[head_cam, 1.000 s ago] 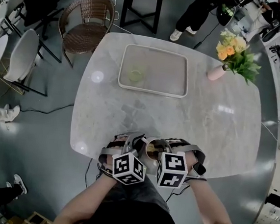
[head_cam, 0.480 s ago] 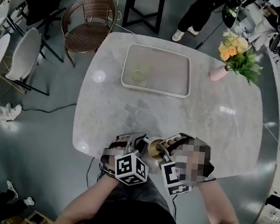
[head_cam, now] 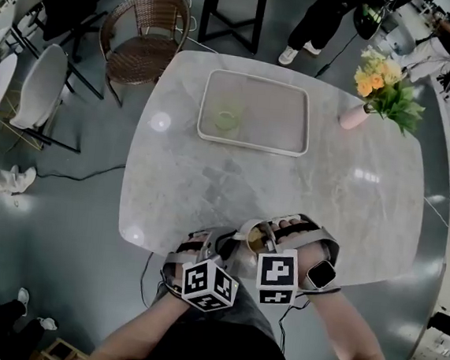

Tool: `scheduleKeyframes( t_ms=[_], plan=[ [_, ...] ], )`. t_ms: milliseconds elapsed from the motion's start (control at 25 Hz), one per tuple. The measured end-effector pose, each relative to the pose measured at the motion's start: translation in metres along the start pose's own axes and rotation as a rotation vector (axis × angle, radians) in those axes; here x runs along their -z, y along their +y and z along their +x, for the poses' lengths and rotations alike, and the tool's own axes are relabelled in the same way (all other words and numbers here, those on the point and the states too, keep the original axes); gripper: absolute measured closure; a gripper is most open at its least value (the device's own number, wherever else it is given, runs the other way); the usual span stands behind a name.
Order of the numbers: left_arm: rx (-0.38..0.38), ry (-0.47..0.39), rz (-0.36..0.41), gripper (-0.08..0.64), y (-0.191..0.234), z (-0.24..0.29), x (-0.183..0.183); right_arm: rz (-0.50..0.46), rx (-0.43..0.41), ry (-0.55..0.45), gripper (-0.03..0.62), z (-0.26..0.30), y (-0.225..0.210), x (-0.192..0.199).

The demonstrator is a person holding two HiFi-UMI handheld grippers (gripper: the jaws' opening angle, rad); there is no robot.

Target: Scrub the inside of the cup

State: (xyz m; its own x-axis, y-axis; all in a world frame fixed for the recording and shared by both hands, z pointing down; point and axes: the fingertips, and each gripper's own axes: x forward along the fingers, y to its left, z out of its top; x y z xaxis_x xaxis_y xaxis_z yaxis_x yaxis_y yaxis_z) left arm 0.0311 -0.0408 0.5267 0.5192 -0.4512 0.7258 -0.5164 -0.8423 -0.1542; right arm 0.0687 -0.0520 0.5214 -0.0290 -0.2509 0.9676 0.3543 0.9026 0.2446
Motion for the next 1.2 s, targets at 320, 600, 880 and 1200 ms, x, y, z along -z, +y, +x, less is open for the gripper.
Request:
scheduleKeyframes(
  t_ms=[320, 600, 880, 1200],
  plan=[
    [0.120, -0.022, -0.050, 0.495, -0.051, -0.006, -0.013, 0.038, 0.021, 0.022, 0.533, 0.008, 0.004, 0.010],
    [0.220, -0.025, 0.091, 0.494, -0.089, 0.008, -0.030, 0.113, 0.069, -0.047, 0.532, 0.009, -0.003, 0.008],
    [0.232, -0.008, 0.136, 0.506, -0.091, 0.019, -0.035, -0.023, 0.135, -0.032, 0.532, 0.010, -0.012, -0.001],
    [0.227, 0.000, 0.118, 0.512, -0.088, 0.020, -0.033, 0.316, -0.194, -0.022, 0.532, 0.014, 0.005, 0.008]
  ],
)
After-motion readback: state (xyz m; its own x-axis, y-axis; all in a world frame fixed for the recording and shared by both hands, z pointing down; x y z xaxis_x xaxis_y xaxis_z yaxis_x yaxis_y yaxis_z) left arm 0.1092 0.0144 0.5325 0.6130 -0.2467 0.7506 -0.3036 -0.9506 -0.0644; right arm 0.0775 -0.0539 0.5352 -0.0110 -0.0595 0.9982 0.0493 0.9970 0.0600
